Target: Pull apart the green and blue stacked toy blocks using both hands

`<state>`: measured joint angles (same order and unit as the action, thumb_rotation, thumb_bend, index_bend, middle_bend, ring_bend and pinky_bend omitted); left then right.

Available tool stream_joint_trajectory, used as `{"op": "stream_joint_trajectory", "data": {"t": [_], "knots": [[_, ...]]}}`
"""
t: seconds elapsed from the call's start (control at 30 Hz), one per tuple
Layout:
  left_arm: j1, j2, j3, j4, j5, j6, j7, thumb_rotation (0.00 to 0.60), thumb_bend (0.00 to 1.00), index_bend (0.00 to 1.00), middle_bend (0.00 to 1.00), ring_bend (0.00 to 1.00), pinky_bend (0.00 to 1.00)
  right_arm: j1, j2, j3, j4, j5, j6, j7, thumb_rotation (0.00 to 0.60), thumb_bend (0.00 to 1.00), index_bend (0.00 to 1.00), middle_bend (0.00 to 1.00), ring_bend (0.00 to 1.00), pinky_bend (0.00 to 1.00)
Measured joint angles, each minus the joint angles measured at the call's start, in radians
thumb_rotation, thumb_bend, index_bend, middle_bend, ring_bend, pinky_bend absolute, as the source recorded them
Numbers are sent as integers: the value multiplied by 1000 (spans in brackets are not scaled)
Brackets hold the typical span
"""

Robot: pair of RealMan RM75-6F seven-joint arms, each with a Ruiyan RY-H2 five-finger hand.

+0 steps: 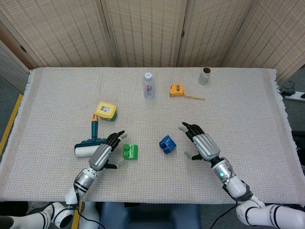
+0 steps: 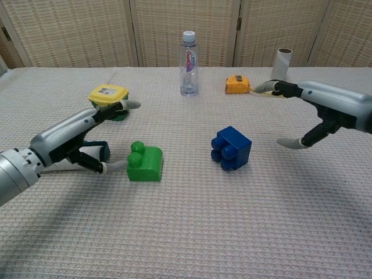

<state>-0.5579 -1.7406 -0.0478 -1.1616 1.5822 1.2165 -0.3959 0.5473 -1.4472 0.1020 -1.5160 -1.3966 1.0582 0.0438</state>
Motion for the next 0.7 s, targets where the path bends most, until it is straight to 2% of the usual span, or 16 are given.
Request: {"op": "stream_joint_trajectory", "data": {"t": [0.13,0.33,0.43,0.53,0.63,0.7], "knots": [[35,132,32,-98,15,36,171,600,339,72,0,0,0,-35,-17,-25,19,-16,68,-171,600,369,0,0,0,0],[140,316,100,-235,7,104,348,600,340,73,0,0,0,-120,-83,-57,93,-22,216,-411,600,369,0,0,0,0],[191,356,118,-253,6,165,440,600,340,80,0,0,0,-156,-124,-62,158,-15,267,-466,600,369,0,0,0,0],[241,361,115,-248,1,249,544,600,339,82,0,0,0,-185,-158,-65,217,-9,286,-484,600,370,0,0,0,0],[316,375,109,-256,-21,348,653,600,339,61,0,0,0,-194,-165,-69,234,-6,277,-470,600,370,0,0,0,0],[336,394,105,-279,-34,366,671,600,339,49,0,0,0,-196,-158,-72,225,-7,265,-462,600,370,0,0,0,0]]}}
